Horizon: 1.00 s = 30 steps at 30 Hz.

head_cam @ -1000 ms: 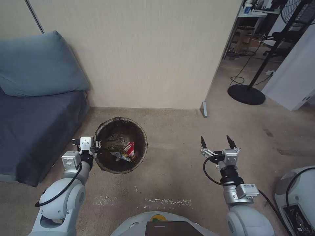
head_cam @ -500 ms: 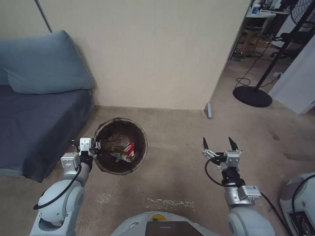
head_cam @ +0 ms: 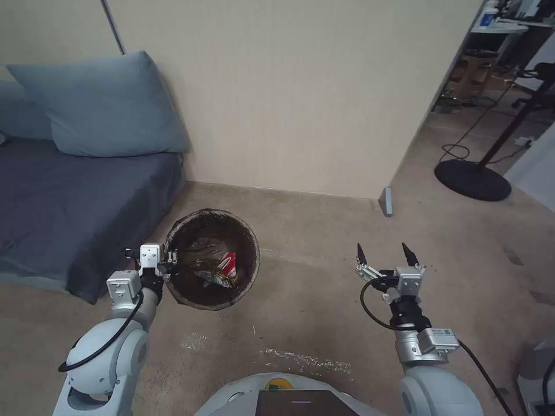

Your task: Pick up the trash bin, then pick up the garbage from the floor and place it into the trash bin.

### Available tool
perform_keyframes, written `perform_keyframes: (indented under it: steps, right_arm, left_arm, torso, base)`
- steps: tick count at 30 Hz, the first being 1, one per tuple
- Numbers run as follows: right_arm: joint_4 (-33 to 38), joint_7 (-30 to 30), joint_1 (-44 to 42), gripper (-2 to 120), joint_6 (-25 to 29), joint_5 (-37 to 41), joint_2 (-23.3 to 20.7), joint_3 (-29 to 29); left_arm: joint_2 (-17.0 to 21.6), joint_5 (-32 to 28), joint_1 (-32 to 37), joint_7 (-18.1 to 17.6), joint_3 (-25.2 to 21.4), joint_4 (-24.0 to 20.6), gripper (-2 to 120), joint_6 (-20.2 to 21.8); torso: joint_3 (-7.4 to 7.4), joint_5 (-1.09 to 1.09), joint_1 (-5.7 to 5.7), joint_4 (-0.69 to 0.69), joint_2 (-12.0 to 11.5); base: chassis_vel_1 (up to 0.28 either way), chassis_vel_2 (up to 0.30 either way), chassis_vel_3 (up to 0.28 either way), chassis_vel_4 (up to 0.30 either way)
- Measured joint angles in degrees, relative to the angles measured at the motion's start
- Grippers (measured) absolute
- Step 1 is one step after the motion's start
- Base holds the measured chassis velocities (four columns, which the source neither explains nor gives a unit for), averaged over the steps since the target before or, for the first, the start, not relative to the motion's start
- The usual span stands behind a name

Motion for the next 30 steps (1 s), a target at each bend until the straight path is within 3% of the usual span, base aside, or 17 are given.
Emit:
perform_keyframes:
  steps: [30]
  right_arm:
    - [-0.8,0.1,0.3,100,0.1,0.0,0.3,-0.4]
  left_arm:
    - [-0.3,0.1,0.0,0.0,0.2,-0.1,3,-0.1]
  torso:
    - [0.0,0.0,0.0,-0.01,0.0]
  base:
    - [0.065,0.066,0.069,0.067]
